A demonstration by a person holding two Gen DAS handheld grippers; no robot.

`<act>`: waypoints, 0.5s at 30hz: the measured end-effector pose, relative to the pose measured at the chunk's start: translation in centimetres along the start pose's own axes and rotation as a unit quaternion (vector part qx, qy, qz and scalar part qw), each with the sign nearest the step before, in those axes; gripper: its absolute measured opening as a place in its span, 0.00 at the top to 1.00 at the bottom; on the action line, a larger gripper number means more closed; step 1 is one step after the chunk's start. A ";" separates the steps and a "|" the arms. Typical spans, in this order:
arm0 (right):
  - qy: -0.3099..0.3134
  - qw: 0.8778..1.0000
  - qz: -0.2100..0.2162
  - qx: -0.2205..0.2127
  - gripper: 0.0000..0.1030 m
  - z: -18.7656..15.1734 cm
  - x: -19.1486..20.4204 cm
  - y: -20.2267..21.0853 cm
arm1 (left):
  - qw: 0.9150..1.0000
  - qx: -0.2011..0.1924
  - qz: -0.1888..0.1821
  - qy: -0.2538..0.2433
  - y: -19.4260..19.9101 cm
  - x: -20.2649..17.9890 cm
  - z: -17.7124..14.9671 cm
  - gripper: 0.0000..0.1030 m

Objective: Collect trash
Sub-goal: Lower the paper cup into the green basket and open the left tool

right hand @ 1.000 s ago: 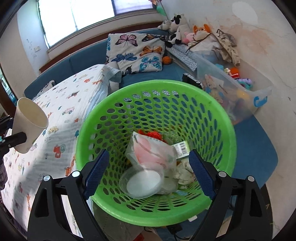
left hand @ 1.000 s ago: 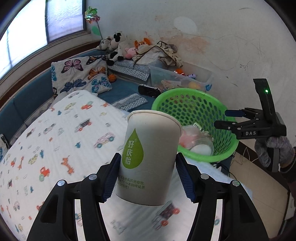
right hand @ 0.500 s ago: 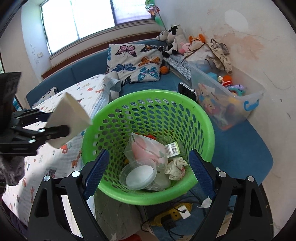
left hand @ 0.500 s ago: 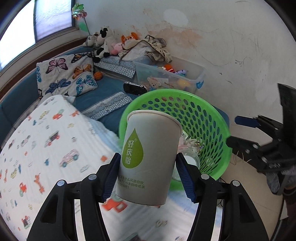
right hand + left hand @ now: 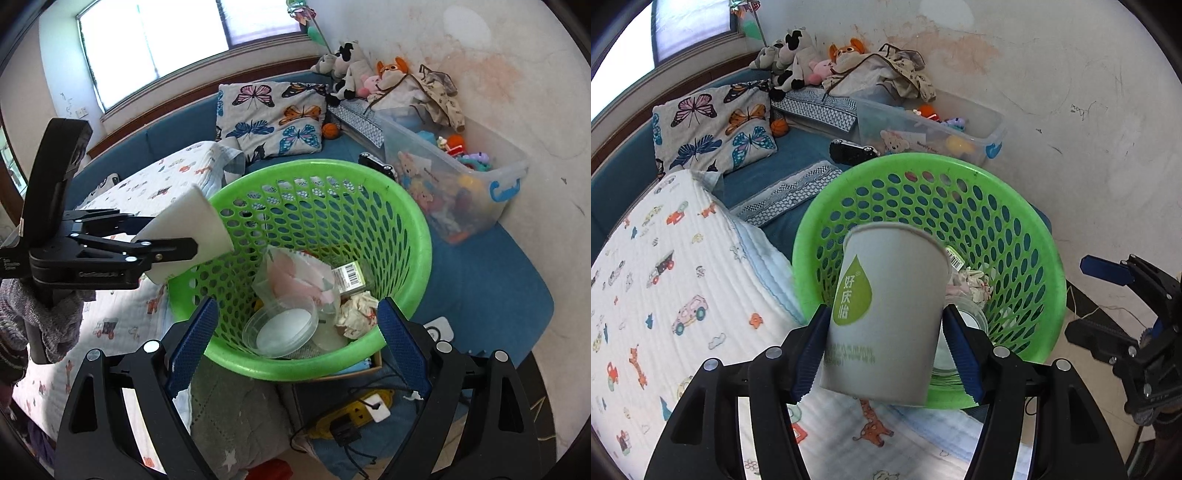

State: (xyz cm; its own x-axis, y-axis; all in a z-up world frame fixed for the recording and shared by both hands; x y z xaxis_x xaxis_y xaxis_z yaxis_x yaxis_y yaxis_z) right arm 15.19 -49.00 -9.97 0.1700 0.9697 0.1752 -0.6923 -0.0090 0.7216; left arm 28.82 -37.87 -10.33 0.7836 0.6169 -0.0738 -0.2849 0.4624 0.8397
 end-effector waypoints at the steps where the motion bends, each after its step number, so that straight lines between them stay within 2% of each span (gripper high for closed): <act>1: 0.000 1.000 0.001 0.001 0.15 -0.1 0.1 0.0 | 1.000 0.001 0.000 0.001 -0.1 -0.1 0.0 0.41; 8: -0.001 1.000 0.004 0.001 0.15 -0.2 0.7 0.0 | 1.000 -0.010 -0.005 0.007 0.7 0.1 -0.1 0.31; 15: 0.006 1.000 0.008 -0.003 0.15 -0.4 2.0 0.5 | 0.999 -0.033 -0.004 0.021 3.0 0.7 -0.9 0.26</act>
State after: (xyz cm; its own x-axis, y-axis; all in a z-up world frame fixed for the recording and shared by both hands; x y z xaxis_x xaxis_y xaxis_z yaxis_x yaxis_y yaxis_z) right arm 14.88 -47.00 -9.49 0.1503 0.9724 0.1782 -0.6993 -0.0229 0.7145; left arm 28.04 -35.50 -8.33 0.7620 0.6392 -0.1036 -0.3160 0.5067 0.8021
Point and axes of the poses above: each gripper's, at about its wrist camera, not at the fingertips, and y roughly against the way its jaws point, x to its left, z to its top, the point moved 5 cm from there along -y, roughly the way its jaws point, and after that the axes turned 2 degrees about x, right-handed, at the moved point
